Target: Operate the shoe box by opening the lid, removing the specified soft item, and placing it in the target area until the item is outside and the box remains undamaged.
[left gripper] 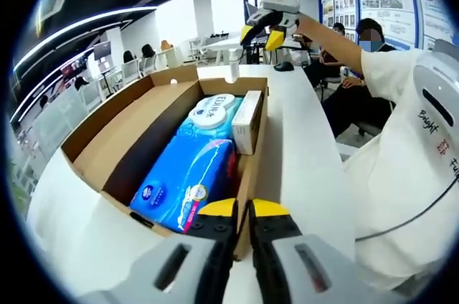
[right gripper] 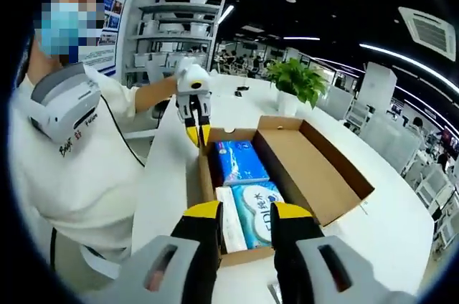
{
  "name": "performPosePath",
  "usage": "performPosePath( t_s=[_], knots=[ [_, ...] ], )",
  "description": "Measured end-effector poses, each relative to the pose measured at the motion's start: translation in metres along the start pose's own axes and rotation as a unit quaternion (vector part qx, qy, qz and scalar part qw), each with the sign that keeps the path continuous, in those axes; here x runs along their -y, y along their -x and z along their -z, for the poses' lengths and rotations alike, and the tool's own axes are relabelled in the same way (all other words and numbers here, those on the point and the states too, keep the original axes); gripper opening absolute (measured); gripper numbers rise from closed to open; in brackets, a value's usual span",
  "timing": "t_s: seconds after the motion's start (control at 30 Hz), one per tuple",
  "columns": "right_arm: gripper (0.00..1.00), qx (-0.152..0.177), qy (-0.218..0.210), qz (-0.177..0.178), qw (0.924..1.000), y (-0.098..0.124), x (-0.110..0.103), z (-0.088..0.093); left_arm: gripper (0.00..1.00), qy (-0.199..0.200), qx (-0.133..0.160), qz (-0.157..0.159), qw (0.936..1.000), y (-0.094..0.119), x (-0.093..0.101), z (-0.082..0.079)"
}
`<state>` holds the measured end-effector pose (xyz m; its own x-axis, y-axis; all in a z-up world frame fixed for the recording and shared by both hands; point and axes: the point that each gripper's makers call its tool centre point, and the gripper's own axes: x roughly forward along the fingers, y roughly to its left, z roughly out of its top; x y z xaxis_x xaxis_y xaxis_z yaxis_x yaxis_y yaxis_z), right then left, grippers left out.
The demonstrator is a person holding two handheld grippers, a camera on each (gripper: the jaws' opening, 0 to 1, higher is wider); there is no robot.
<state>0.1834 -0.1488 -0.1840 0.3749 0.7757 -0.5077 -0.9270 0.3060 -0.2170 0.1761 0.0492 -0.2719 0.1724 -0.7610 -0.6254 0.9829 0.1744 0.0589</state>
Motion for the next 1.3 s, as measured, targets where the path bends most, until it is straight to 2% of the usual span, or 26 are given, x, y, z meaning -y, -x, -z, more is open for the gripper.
performPosePath(
  t_s=[0.17, 0.23, 0.3, 0.33, 0.5, 0.63, 0.73, 0.83, 0.97, 1.0, 1.1, 1.2, 1.23, 1.3],
  knots=[
    [0.27, -0.026, 0.013, -0.036, 0.9989, -0.016, -0.005, 0.003, 0.06, 0.002, -0.001, -0.003, 1.0, 0.0, 0.001, 0.0],
    [0.27, -0.068, 0.053, -0.034, 0.9957, -0.022, -0.001, 0.002, 0.06, 0.002, -0.001, -0.005, 1.0, 0.0, 0.001, 0.0],
    [0.27, -0.086, 0.052, -0.052, 0.9936, -0.027, -0.004, -0.003, 0.06, 0.003, -0.002, -0.004, 1.0, 0.0, 0.001, 0.0],
    [0.27, -0.097, 0.054, -0.047, 0.9927, -0.028, -0.001, -0.004, 0.06, 0.003, -0.003, -0.004, 1.0, 0.0, 0.001, 0.0],
    [0.25, -0.142, 0.08, -0.085, 0.983, -0.032, -0.009, 0.002, 0.06, 0.001, 0.001, -0.004, 1.0, 0.0, 0.002, 0.0],
    [0.25, -0.151, 0.092, -0.088, 0.9804, -0.034, -0.01, -0.001, 0.06, 0.0, 0.002, -0.002, 1.0, 0.0, 0.001, 0.0],
    [0.26, -0.159, 0.087, -0.13, 0.9749, -0.028, -0.022, -0.002, 0.06, 0.0, 0.002, 0.0, 1.0, 0.0, 0.002, 0.0],
    [0.32, -0.159, 0.082, -0.118, 0.9767, -0.028, -0.014, -0.001, 0.06, -0.001, 0.004, 0.0, 1.0, 0.0, 0.001, 0.0],
    [0.31, -0.155, 0.068, -0.112, 0.9792, -0.033, -0.008, 0.002, 0.06, -0.001, 0.007, -0.001, 1.0, 0.0, 0.001, 0.0],
    [0.31, -0.158, 0.069, -0.111, 0.9788, -0.034, -0.007, 0.003, 0.06, -0.001, 0.007, -0.002, 1.0, 0.0, 0.001, 0.0],
    [0.31, -0.185, 0.103, -0.13, 0.9687, -0.038, -0.013, 0.014, 0.06, -0.001, 0.008, -0.001, 1.0, 0.0, 0.001, 0.0],
    [0.27, -0.192, 0.106, -0.133, 0.9666, -0.048, -0.012, 0.015, 0.06, 0.0, 0.009, 0.001, 1.0, 0.0, 0.001, -0.001],
    [0.27, -0.194, 0.105, -0.124, 0.9676, -0.052, -0.005, 0.016, 0.06, 0.0, 0.009, 0.001, 1.0, 0.0, 0.001, -0.001],
    [0.26, -0.197, 0.081, -0.119, 0.9698, -0.057, 0.001, 0.018, 0.06, -0.001, 0.009, 0.0, 1.0, 0.0, 0.002, -0.001]
  ],
)
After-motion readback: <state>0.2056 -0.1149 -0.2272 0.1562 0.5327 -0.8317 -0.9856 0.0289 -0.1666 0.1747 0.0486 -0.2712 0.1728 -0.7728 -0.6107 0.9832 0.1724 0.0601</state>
